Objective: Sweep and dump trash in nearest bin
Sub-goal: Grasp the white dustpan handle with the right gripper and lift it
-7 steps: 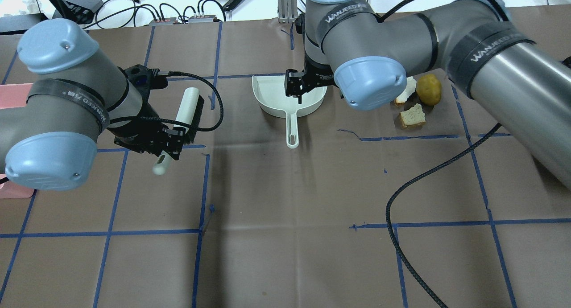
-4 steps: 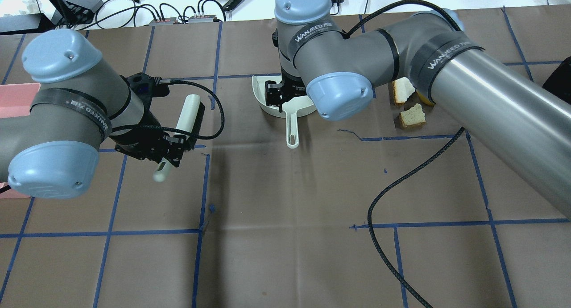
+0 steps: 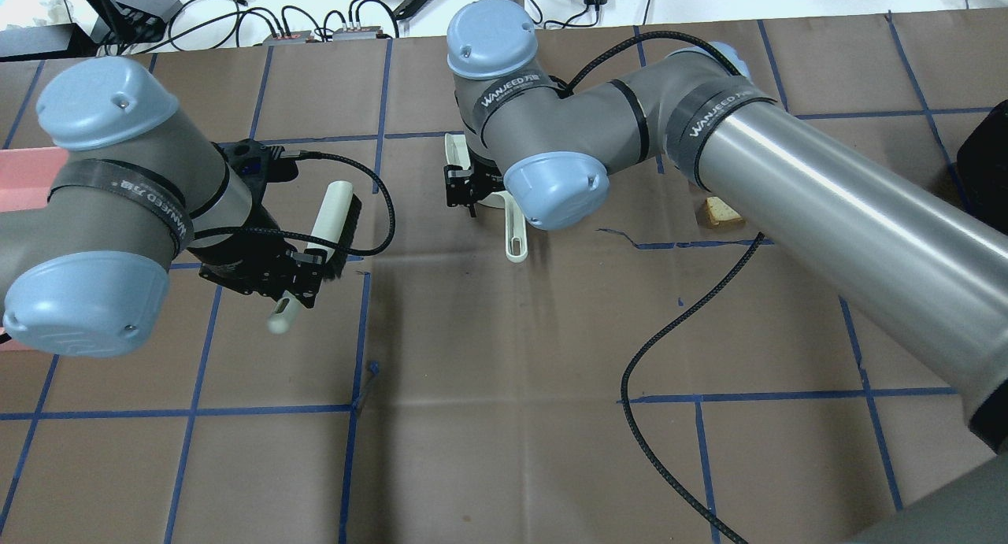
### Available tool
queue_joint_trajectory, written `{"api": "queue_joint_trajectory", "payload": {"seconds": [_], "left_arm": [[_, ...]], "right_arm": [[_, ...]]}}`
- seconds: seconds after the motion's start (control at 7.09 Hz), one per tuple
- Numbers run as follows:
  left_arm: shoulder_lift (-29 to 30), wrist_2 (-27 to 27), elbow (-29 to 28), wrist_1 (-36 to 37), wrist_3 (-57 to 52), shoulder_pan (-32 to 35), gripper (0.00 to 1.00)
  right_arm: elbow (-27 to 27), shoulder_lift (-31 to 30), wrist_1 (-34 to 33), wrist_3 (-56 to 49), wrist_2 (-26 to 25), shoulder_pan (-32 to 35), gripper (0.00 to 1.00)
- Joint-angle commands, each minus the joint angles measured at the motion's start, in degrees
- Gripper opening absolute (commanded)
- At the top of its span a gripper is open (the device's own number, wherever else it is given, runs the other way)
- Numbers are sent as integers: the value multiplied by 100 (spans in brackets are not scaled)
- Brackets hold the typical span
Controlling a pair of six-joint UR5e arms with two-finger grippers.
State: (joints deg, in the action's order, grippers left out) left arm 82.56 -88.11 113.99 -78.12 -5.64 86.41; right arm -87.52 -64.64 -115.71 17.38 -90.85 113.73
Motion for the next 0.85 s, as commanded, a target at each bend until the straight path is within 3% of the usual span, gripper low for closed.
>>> {"api": "queue_joint_trajectory", "payload": {"seconds": [0.0,0.71], "left_arm": [[6,13,1,-80,-8,-160,0],[-3,5,1,-142,10,-169,0]], "right_arm": [[-81,170,-248,351,-20,0,100],[-90,663,-549,319,-73,-35,100]]}}
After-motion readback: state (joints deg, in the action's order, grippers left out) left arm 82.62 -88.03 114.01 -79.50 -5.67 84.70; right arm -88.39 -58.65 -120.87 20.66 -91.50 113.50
